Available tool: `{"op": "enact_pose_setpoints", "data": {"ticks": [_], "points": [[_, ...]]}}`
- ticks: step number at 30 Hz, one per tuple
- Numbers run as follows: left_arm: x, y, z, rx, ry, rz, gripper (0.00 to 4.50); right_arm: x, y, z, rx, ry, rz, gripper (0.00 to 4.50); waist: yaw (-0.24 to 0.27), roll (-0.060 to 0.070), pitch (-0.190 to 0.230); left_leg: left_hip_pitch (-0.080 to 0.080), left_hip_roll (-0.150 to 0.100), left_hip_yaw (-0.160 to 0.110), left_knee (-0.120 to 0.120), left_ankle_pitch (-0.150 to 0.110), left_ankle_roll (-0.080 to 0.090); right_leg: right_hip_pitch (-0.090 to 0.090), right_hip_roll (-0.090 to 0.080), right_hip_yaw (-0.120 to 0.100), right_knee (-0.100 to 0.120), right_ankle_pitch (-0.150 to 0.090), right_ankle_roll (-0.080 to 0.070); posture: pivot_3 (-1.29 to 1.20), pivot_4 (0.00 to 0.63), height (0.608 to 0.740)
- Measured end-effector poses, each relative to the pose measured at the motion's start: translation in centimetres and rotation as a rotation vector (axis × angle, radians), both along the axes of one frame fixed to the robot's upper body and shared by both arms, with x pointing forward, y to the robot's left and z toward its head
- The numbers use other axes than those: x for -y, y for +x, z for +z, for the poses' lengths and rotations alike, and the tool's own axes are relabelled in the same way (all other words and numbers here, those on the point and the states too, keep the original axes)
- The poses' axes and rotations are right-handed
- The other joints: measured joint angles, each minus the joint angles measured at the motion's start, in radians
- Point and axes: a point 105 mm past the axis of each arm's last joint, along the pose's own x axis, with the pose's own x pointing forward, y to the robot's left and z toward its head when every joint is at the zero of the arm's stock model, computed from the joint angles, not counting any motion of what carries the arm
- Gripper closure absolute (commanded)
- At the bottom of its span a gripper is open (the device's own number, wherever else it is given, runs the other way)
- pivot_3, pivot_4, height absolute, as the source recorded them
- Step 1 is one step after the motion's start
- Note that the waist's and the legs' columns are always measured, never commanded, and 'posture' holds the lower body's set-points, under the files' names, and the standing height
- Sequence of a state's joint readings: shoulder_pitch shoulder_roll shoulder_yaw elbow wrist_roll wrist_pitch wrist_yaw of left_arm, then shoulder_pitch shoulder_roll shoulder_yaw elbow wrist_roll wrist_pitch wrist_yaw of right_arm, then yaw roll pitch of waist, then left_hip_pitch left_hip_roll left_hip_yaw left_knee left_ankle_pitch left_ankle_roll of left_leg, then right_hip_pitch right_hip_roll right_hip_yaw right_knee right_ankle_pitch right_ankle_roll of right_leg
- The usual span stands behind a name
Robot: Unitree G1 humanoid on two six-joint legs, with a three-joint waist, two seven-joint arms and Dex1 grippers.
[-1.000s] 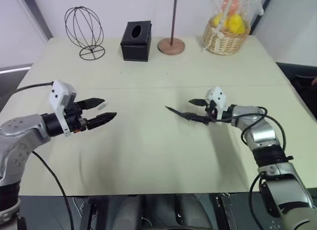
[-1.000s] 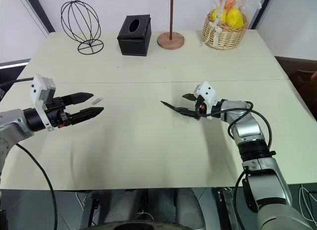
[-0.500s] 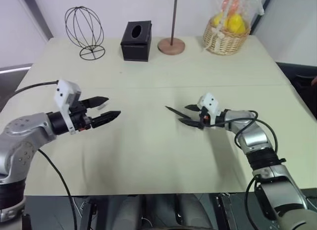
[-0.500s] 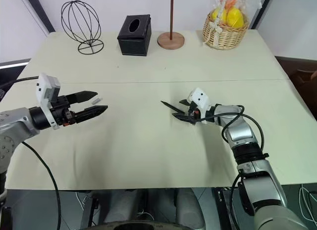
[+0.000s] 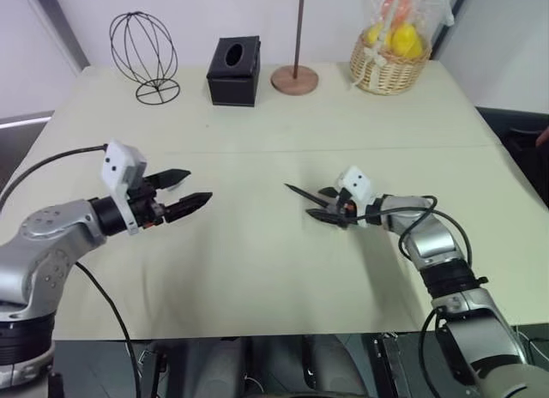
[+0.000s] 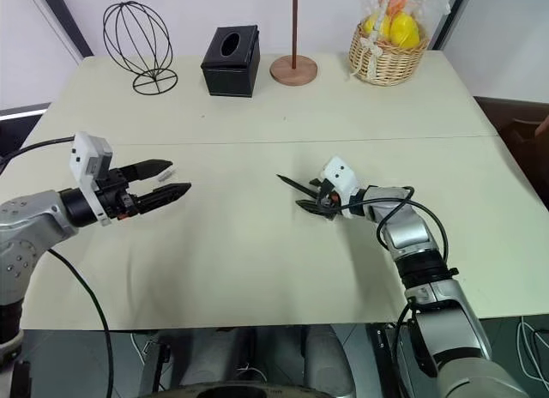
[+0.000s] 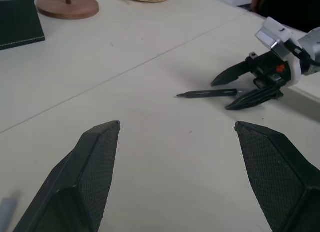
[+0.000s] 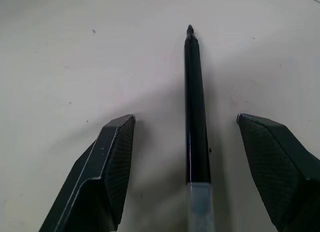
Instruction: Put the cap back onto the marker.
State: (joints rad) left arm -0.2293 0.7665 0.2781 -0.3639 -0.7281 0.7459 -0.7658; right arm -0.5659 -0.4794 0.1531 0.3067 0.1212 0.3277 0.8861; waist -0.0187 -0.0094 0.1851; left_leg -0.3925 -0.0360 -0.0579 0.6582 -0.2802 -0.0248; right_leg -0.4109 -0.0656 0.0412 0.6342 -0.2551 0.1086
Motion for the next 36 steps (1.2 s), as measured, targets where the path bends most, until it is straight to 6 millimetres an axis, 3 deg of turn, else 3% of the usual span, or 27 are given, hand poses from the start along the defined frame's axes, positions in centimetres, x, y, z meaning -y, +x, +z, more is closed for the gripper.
{"op": "enact_pose_setpoints", "data": {"ticks": [3, 6, 11, 21, 30, 36], "points": [[0.3, 0.0, -0.1, 0.005, -0.001, -0.008, 0.65, -0.2, -0.1, 0.0, -0.003, 0.002, -0.004, 1.16, 0.0, 0.0, 0.0, 0.0, 0.0, 0.0, 0.0, 0.0, 0.0, 0.0, 0.0, 0.0, 0.0, 0.0, 0.0, 0.0, 0.15, 0.74], [0.4, 0.1, -0.2, 0.005, 0.003, -0.008, 0.61, -0.3, -0.1, 0.0, -0.003, 0.003, -0.009, 1.93, 0.0, 0.0, 0.0, 0.0, 0.0, 0.0, 0.0, 0.0, 0.0, 0.0, 0.0, 0.0, 0.0, 0.0, 0.0, 0.0, 0.15, 0.74], [0.3, 0.2, -0.3, 0.007, 0.008, 0.0, 0.61, -0.3, -0.5, -0.3, -0.001, 0.002, -0.011, 4.49, 0.001, 0.0, 0.0, 0.0, 0.0, 0.0, 0.0, 0.0, 0.0, 0.0, 0.0, 0.0, 0.0, 0.0, 0.0, 0.0, 0.15, 0.74], [-0.3, 0.5, -0.5, 0.009, 0.016, 0.014, 0.61, -0.1, -1.0, -0.2, 0.014, -0.029, -0.005, 4.49, 0.002, 0.0, 0.0, 0.0, 0.0, 0.0, 0.0, 0.0, 0.0, 0.0, 0.0, 0.0, 0.0, 0.0, 0.0, 0.0, 0.15, 0.74], [-4.4, 2.2, -0.8, 0.031, 0.103, 0.125, 0.61, 0.8, -0.6, 0.6, 0.041, -0.071, -0.016, 4.49, 0.003, 0.0, 0.0, 0.0, 0.0, 0.0, 0.0, 0.0, 0.0, 0.0, 0.0, 0.0, 0.0, 0.0, 0.0, 0.0, 0.15, 0.74], [-5.9, 2.5, -0.5, 0.055, 0.156, 0.143, 0.61, 0.2, -0.9, 1.7, 0.079, -0.083, 0.022, 4.49, 0.0, 0.0, 0.0, 0.0, 0.0, 0.0, 0.0, 0.0, 0.0, -0.001, 0.0, 0.0, 0.0, 0.0, 0.0, 0.0, 0.15, 0.74]]}}
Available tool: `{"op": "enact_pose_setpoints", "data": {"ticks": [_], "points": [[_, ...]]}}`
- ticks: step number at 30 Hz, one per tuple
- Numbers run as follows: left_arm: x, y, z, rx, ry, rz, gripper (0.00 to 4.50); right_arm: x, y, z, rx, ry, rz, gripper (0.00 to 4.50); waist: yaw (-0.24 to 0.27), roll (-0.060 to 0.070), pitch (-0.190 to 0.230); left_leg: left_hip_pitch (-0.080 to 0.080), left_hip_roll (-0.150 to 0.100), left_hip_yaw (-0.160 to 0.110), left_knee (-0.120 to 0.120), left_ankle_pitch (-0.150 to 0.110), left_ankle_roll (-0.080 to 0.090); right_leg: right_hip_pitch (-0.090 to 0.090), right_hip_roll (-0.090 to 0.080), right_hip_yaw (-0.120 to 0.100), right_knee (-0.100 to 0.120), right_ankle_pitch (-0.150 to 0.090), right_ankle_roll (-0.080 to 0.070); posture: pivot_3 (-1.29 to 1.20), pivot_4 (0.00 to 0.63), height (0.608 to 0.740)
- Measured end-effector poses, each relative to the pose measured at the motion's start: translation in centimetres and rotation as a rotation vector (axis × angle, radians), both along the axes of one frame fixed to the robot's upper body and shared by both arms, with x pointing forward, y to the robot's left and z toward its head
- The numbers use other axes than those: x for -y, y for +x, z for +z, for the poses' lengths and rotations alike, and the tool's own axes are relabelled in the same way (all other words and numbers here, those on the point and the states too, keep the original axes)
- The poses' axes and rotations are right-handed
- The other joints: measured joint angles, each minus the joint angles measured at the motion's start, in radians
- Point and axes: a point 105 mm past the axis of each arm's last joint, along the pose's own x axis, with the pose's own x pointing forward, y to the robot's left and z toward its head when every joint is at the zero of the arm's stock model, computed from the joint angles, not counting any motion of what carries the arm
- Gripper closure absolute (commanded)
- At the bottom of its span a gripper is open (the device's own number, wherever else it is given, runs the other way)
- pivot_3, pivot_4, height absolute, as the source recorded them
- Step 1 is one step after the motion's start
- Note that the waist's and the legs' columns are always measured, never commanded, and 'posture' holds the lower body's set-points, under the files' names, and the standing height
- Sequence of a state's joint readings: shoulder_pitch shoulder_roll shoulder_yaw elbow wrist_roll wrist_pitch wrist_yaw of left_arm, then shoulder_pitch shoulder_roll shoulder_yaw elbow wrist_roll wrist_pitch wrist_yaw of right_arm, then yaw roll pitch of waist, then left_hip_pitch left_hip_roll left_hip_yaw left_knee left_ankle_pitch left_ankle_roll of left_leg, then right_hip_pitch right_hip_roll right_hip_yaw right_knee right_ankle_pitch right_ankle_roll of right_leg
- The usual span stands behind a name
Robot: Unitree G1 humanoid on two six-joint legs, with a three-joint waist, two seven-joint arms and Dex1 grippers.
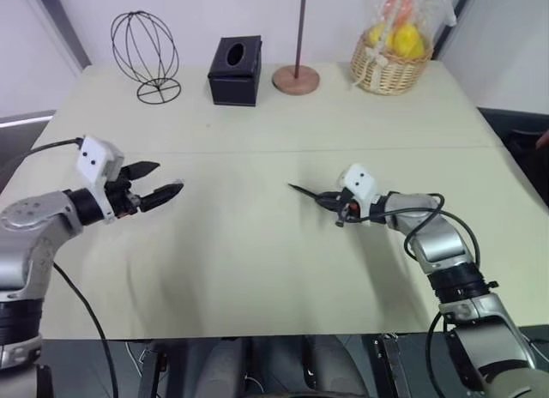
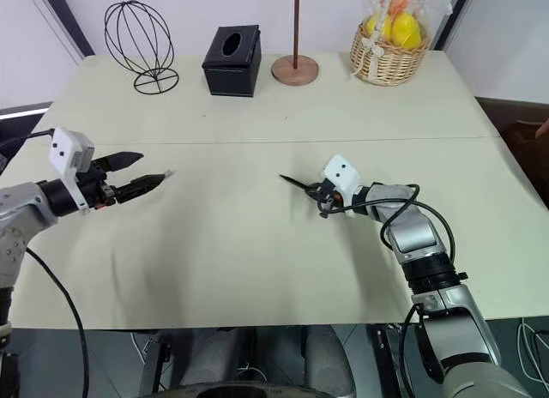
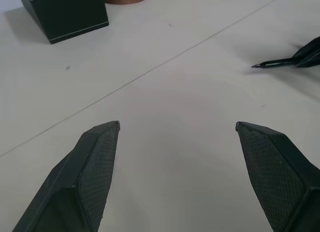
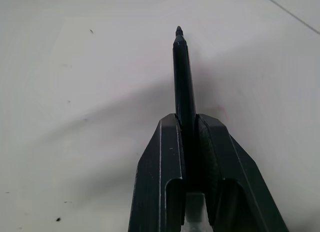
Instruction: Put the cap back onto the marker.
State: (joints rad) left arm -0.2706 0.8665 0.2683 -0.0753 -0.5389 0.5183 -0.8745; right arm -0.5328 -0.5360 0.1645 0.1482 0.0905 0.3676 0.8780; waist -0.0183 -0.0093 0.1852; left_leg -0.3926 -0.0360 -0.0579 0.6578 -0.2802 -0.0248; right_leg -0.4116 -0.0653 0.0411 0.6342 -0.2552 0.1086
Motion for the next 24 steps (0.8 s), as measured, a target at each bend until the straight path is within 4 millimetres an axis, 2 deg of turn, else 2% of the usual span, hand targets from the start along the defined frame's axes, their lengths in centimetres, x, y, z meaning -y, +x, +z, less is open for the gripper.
{"op": "enact_pose_setpoints", "data": {"ticks": [2, 6, 11, 15, 19, 24], "points": [[-1.2, 0.0, -0.1, 0.004, 0.057, 0.015, 0.61, -0.2, -0.4, 0.3, 0.02, -0.046, 0.038, 4.49, -0.001, 0.0, 0.0, 0.0, 0.0, 0.0, 0.0, 0.0, 0.0, -0.001, 0.0, 0.0, 0.0, 0.0, 0.0, 0.0, 0.15, 0.74], [-5.0, 0.3, -0.9, 0.001, 0.223, 0.063, 0.61, -0.9, -0.7, 2.2, 0.106, -0.146, 0.116, 4.49, -0.001, 0.0, 0.0, 0.0, 0.0, 0.001, -0.001, 0.0, 0.0, -0.001, 0.0, 0.0, 0.0, 0.0, 0.0, 0.0, 0.15, 0.74], [-6.2, 1.2, -2.3, 0.039, 0.247, 0.063, 0.61, -2.4, -0.9, 4.6, 0.176, -0.153, 0.176, 4.49, 0.006, 0.0, 0.0, 0.0, 0.0, 0.001, -0.001, 0.0, 0.0, -0.001, -0.001, 0.0, 0.0, 0.0, 0.0, 0.0, 0.15, 0.74], [-6.3, 1.7, -3.8, 0.032, 0.215, 0.053, 0.61, -3.6, -1.5, 5.8, 0.183, -0.112, 0.214, 4.49, 0.005, 0.0, 0.0, -0.001, 0.0, 0.001, -0.001, 0.0, 0.0, -0.002, -0.001, 0.0, 0.0, 0.0, 0.0, 0.0, 0.15, 0.74], [-5.8, 3.1, -5.0, 0.021, 0.158, 0.055, 0.61, -4.6, -2.2, 6.4, 0.159, -0.043, 0.243, 4.49, 0.007, 0.0, 0.0, -0.001, -0.001, 0.0, 0.0, 0.0, 0.0, -0.001, 0.0, -0.001, 0.001, 0.0, 0.0, 0.0, 0.15, 0.74], [-4.5, 5.0, -7.3, -0.032, 0.087, 0.064, 0.61, -4.5, -2.3, 6.4, 0.141, -0.019, 0.222, 4.49, 0.005, -0.001, 0.0, -0.002, -0.001, 0.001, 0.003, 0.0, 0.0, -0.002, 0.0, -0.001, 0.003, 0.0, 0.0, 0.0, 0.15, 0.74]]}}
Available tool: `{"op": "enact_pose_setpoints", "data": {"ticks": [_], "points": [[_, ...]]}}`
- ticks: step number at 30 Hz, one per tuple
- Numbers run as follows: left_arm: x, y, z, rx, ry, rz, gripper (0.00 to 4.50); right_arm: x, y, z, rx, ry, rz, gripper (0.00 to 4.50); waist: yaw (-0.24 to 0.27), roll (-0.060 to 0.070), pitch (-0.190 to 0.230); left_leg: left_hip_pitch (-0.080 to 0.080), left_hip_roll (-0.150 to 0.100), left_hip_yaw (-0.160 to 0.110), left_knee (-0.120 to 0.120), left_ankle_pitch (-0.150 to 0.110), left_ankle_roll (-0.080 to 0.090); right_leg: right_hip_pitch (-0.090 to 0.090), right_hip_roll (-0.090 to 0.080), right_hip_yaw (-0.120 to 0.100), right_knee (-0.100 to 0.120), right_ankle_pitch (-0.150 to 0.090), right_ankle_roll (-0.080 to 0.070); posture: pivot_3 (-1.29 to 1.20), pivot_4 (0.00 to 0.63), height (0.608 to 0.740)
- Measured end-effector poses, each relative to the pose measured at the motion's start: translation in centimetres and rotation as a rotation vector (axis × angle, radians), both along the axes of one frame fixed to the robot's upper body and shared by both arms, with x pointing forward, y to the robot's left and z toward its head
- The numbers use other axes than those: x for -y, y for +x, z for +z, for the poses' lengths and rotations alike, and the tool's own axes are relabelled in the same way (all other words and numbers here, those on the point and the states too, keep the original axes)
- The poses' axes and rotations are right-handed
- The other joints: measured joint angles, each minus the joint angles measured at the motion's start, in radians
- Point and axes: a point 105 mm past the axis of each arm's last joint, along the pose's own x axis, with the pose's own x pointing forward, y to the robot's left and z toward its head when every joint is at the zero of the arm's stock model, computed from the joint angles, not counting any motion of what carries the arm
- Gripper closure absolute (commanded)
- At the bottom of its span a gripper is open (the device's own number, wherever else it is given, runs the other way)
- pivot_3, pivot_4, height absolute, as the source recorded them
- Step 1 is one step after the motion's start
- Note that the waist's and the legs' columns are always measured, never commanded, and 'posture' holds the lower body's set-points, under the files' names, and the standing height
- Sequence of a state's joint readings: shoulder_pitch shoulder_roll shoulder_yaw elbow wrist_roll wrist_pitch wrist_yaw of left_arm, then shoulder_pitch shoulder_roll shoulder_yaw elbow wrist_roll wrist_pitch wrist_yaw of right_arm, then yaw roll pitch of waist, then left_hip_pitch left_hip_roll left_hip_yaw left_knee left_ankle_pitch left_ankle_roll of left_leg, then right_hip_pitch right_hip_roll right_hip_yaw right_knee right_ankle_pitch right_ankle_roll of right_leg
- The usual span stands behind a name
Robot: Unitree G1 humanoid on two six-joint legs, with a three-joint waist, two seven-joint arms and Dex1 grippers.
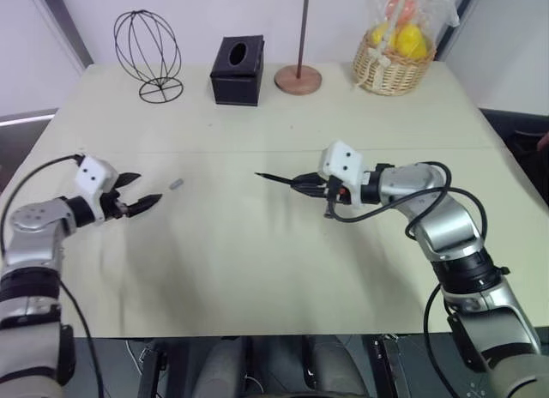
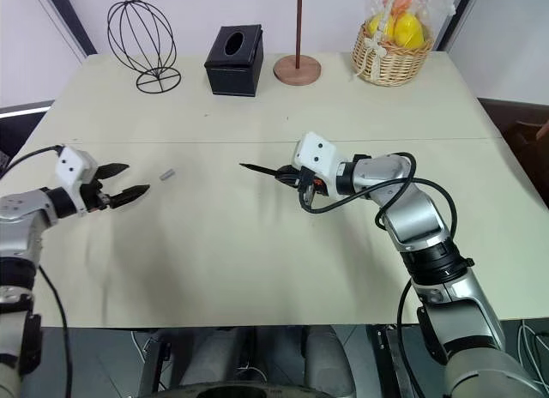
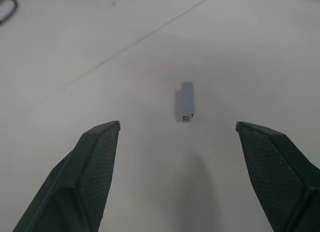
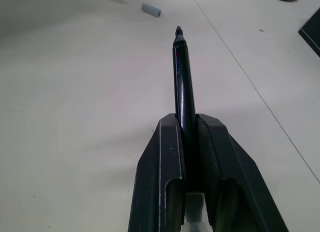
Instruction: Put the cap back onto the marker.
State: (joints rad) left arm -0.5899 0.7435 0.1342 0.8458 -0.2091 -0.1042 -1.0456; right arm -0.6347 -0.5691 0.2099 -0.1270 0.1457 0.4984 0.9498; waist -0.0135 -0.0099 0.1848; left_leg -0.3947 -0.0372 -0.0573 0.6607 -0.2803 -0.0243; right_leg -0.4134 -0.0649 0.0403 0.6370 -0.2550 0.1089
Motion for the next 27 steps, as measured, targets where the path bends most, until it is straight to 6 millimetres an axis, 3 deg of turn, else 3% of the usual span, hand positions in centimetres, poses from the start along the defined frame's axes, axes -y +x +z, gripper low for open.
{"op": "enact_pose_setpoints", "data": {"ticks": [7, 19, 22, 27], "points": [[1.7, 1.7, -1.2, -0.031, -0.021, -0.011, 0.61, 0.4, -0.2, 0.1, -0.003, 0.023, -0.033, 4.49, -0.002, -0.001, 0.0, -0.014, 0.0, 0.001, 0.007, 0.001, -0.001, -0.016, 0.0, 0.001, 0.01, 0.0, 0.0, 0.0, 0.15, 0.74], [2.0, 2.7, -1.4, -0.041, -0.026, 0.024, 0.61, 0.7, -0.6, 0.0, -0.002, 0.042, -0.074, 4.49, 0.0, -0.001, -0.001, -0.013, -0.001, 0.0, 0.007, 0.002, -0.002, -0.015, 0.001, 0.001, 0.013, 0.0, 0.0, 0.0, 0.15, 0.74], [2.2, 2.8, -1.4, -0.046, -0.026, 0.021, 1.43, 0.9, -0.6, -0.3, -0.008, 0.039, -0.087, 4.5, 0.0, -0.001, -0.001, -0.012, -0.001, 0.0, 0.008, 0.002, -0.002, -0.015, 0.001, 0.001, 0.014, 0.0, 0.0, 0.0, 0.15, 0.74], [2.9, 3.0, -1.6, -0.05, -0.038, 0.006, 3.96, 1.0, -0.5, -0.2, -0.002, 0.039, -0.099, 4.5, -0.001, -0.001, -0.001, -0.012, -0.001, 0.0, 0.008, 0.002, -0.002, -0.015, 0.001, 0.001, 0.014, 0.0, 0.0, 0.0, 0.15, 0.74]]}}
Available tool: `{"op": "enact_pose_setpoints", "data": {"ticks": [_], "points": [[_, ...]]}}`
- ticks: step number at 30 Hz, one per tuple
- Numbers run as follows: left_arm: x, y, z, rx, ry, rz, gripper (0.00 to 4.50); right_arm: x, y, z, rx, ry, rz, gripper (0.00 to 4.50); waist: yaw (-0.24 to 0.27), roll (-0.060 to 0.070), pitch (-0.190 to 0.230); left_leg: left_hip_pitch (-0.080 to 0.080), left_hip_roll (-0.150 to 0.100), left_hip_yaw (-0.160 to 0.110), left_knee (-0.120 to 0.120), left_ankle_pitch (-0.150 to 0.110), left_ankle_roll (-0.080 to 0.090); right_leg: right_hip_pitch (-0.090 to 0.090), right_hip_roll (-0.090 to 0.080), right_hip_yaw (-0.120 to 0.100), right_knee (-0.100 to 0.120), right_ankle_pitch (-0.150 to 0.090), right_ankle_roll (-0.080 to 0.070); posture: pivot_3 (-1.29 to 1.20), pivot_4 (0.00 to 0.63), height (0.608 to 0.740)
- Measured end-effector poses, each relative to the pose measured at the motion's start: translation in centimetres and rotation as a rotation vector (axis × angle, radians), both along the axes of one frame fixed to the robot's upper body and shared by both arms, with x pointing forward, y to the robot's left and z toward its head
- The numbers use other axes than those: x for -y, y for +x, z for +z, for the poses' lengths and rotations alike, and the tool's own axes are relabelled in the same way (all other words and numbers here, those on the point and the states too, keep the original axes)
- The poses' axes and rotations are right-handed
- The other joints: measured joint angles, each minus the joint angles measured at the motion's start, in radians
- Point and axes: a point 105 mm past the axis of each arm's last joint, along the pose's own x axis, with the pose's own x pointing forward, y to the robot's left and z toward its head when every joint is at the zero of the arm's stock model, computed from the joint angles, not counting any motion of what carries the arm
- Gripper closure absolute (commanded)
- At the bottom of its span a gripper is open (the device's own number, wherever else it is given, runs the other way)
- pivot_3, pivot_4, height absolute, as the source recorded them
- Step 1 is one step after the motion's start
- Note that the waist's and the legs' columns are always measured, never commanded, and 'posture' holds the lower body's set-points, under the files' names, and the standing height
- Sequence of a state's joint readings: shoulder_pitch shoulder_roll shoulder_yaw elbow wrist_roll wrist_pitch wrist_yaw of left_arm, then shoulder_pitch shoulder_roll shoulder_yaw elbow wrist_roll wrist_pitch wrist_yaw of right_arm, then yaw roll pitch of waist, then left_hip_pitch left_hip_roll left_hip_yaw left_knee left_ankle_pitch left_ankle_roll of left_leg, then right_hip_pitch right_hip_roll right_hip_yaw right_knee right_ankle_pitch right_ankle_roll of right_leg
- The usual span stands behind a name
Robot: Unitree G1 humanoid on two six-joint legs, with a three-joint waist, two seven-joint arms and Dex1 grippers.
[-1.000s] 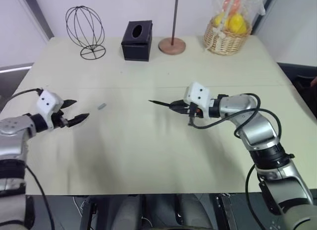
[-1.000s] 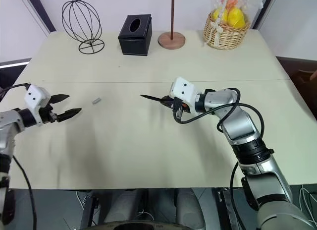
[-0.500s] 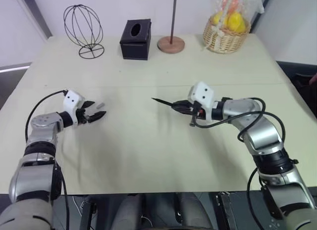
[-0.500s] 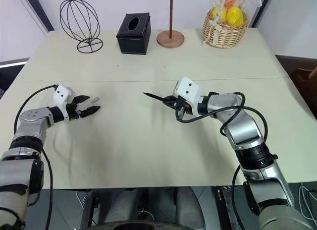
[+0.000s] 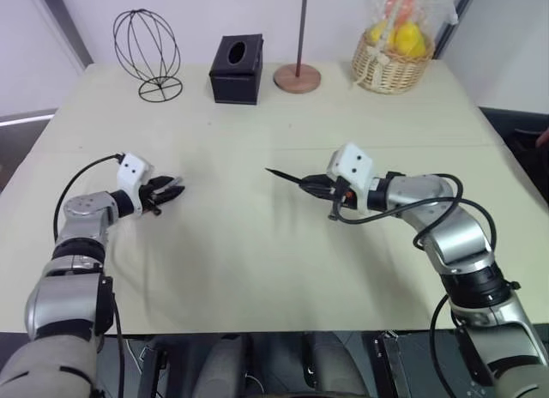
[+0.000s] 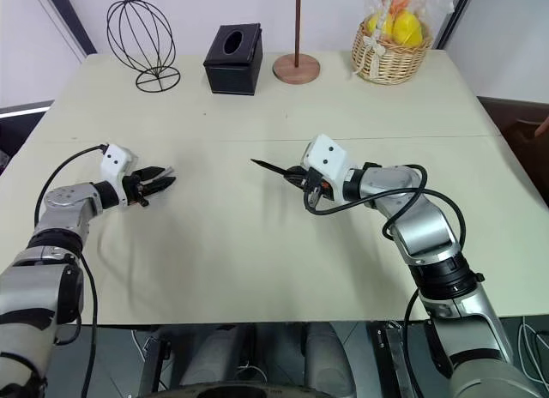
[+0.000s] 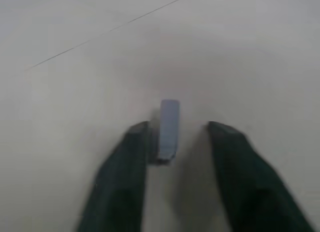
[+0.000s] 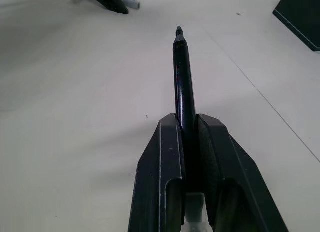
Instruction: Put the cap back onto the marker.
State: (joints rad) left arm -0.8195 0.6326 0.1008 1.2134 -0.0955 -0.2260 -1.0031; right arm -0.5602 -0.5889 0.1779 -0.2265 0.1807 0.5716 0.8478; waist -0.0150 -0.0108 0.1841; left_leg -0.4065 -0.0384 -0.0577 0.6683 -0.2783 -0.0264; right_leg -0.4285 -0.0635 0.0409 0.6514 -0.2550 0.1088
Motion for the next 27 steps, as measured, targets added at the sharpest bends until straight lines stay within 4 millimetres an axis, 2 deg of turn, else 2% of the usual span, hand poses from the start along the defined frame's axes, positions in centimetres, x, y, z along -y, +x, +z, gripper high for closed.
{"op": "enact_pose_setpoints", "data": {"ticks": [1, 18, 22, 24, 27], "points": [[0.0, 0.0, 0.0, 0.0, 0.0, 0.001, 4.48, 0.0, 0.0, 0.0, 0.001, 0.0, 0.0, 4.5, 0.0, 0.0, 0.0, 0.0, 0.0, 0.0, 0.0, 0.0, 0.0, 0.0, 0.0, 0.0, 0.0, 0.0, 0.0, 0.0, 0.15, 0.74], [-0.1, -0.1, 0.2, -0.007, 0.019, -0.018, 4.48, 0.4, 0.1, 0.1, 0.01, 0.002, -0.017, 4.5, -0.001, 0.0, 0.0, 0.0, 0.0, 0.0, 0.0, 0.0, 0.0, 0.0, 0.0, 0.0, 0.0, 0.0, 0.0, 0.0, 0.15, 0.74], [0.5, -0.2, 0.5, -0.005, 0.022, -0.067, 4.48, 0.7, 0.1, 0.0, 0.015, -0.012, -0.017, 4.5, -0.001, 0.0, 0.0, 0.0, 0.0, 0.0, 0.0, 0.0, 0.0, 0.0, 0.0, 0.0, 0.0, 0.0, 0.0, 0.0, 0.15, 0.74], [2.1, -0.1, 1.9, 0.031, 0.043, -0.176, 4.48, 1.5, 0.1, -0.3, 0.018, -0.074, -0.012, 4.5, 0.007, -0.001, 0.0, -0.002, 0.0, -0.001, 0.001, 0.0, 0.0, 0.0, 0.0, -0.001, -0.001, 0.0, 0.0, 0.0, 0.15, 0.74], [4.8, 0.2, 5.8, 0.127, 0.103, -0.349, 4.48, 2.3, 0.2, -0.5, 0.022, -0.126, 0.011, 4.5, 0.006, -0.002, 0.001, -0.002, 0.0, 0.0, 0.002, 0.0, 0.0, 0.0, -0.001, 0.0, -0.001, 0.0, 0.0, 0.0, 0.15, 0.74]]}}
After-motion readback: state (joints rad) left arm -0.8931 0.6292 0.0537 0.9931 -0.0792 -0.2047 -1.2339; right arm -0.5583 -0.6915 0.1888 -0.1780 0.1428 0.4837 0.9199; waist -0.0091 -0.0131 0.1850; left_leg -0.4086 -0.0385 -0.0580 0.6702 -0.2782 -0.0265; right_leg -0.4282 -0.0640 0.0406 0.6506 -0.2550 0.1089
